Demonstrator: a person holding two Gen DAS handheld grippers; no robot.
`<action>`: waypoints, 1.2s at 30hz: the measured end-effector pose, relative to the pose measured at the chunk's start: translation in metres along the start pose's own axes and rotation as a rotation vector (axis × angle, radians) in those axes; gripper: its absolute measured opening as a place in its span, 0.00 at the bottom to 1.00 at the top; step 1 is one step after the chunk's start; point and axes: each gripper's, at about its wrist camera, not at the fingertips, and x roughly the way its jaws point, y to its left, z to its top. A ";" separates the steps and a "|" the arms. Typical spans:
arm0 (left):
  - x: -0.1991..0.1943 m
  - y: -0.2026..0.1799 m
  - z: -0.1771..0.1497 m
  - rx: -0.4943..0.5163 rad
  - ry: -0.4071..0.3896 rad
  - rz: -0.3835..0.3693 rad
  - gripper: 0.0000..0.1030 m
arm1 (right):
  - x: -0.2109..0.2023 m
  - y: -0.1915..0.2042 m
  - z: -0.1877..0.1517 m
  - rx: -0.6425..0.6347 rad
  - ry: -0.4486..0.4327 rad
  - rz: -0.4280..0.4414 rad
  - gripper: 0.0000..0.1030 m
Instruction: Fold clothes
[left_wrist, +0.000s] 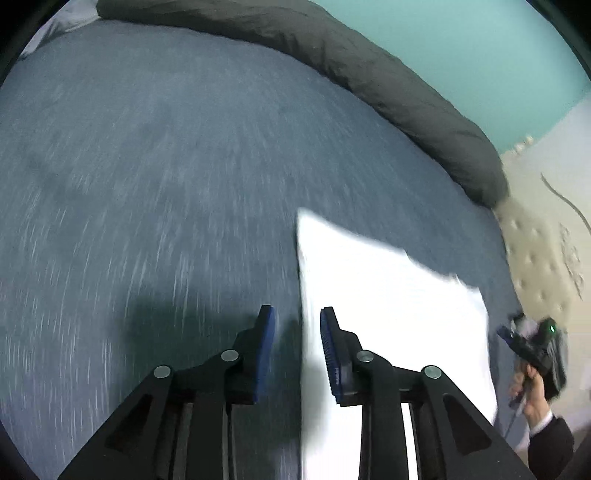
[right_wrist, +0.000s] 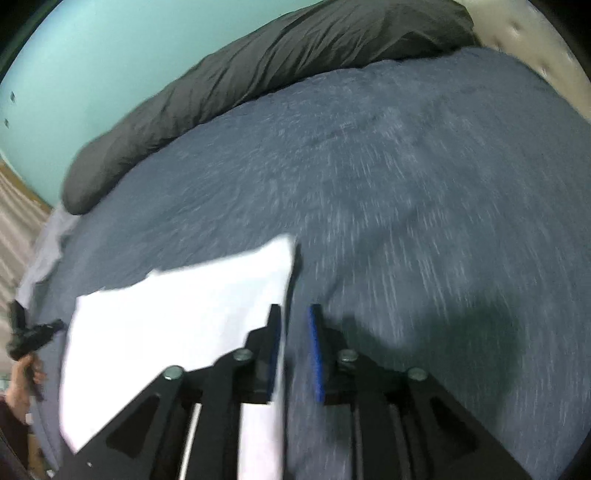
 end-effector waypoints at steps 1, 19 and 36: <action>-0.008 0.000 -0.009 0.001 0.008 -0.007 0.28 | -0.009 0.000 -0.012 0.009 0.014 0.024 0.26; -0.048 0.007 -0.126 -0.041 0.092 -0.071 0.36 | -0.057 -0.010 -0.143 0.065 0.170 0.077 0.26; -0.045 0.006 -0.141 -0.042 0.102 -0.081 0.36 | -0.049 0.006 -0.158 0.065 0.173 0.148 0.05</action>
